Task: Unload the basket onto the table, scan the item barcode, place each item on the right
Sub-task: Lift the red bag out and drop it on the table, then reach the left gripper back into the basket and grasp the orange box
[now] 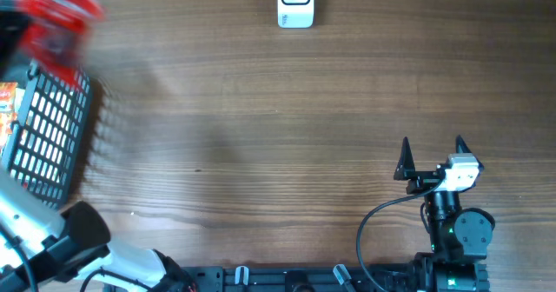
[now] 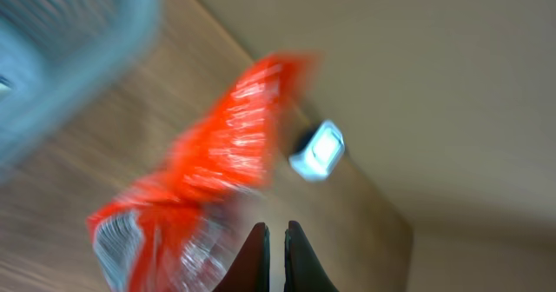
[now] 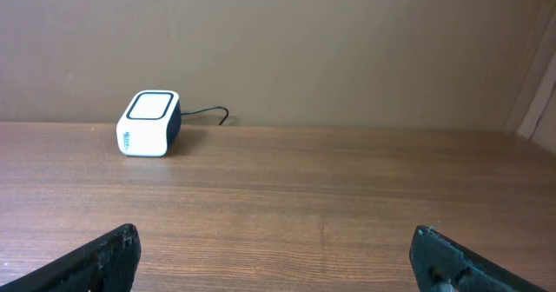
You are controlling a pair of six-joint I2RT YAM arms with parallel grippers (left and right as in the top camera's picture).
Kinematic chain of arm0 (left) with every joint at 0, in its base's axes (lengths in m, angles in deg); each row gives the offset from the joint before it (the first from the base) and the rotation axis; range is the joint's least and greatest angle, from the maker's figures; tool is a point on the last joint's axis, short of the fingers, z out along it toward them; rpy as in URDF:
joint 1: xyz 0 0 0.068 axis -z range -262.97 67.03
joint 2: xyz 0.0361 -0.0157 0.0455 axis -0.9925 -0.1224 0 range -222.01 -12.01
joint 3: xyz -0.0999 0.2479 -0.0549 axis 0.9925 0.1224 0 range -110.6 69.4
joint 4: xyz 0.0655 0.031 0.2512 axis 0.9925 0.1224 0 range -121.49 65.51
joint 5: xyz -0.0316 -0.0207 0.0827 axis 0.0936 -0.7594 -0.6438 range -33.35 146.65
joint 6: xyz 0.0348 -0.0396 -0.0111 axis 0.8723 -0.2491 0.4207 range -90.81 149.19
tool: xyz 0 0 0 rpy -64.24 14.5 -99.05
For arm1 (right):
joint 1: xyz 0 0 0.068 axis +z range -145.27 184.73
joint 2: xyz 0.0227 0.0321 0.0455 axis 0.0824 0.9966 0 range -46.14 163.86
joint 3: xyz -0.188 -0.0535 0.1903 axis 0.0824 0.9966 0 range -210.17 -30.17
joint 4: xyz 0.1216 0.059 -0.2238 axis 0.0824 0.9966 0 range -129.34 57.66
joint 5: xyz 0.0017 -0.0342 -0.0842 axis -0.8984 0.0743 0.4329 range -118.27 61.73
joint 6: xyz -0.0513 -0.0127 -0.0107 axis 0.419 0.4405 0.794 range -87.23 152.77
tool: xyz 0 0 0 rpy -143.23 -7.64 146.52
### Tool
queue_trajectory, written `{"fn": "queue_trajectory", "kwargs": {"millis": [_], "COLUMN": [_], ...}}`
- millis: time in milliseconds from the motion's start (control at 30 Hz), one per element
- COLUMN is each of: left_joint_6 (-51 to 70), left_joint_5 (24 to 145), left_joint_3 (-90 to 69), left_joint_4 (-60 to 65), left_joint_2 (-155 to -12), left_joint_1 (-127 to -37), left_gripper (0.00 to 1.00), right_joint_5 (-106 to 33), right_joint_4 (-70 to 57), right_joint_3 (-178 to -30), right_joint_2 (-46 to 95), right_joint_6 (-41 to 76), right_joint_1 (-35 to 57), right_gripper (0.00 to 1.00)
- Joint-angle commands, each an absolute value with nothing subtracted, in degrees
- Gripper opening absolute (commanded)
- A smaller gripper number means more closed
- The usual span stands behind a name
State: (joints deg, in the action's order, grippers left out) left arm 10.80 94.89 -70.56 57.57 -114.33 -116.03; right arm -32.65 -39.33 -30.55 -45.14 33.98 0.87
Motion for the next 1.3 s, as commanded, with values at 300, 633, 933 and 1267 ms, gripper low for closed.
{"fn": "queue_trajectory", "kwargs": {"millis": [300,633,933,1267], "left_joint_6": [10.91,10.73,10.67,7.72], "left_joint_5": [78.45,61.18,58.06,58.03], "left_joint_3": [-71.17,-71.19,-74.6,-74.74], "left_joint_4": [62.73,62.58,61.53,56.92], "left_joint_2": [-123.07,-132.8,-125.39,-115.05], "left_joint_1": [-88.25,-80.51,-89.25,-111.24], "left_gripper": [0.04,0.74,0.82,1.0], "right_joint_5": [-31.66,-31.66,-31.66,-31.66], "right_joint_4": [-39.42,-39.42,-39.42,-39.42], "right_joint_3": [-30.47,-30.47,-30.47,-30.47], "right_joint_2": [-45.6,-45.6,-45.6,-45.6], "right_joint_6": [34.22,34.25,34.25,34.25], "right_joint_1": [0.59,0.59,0.59,0.59], "right_gripper": [1.0,1.0,1.0,1.0]}}
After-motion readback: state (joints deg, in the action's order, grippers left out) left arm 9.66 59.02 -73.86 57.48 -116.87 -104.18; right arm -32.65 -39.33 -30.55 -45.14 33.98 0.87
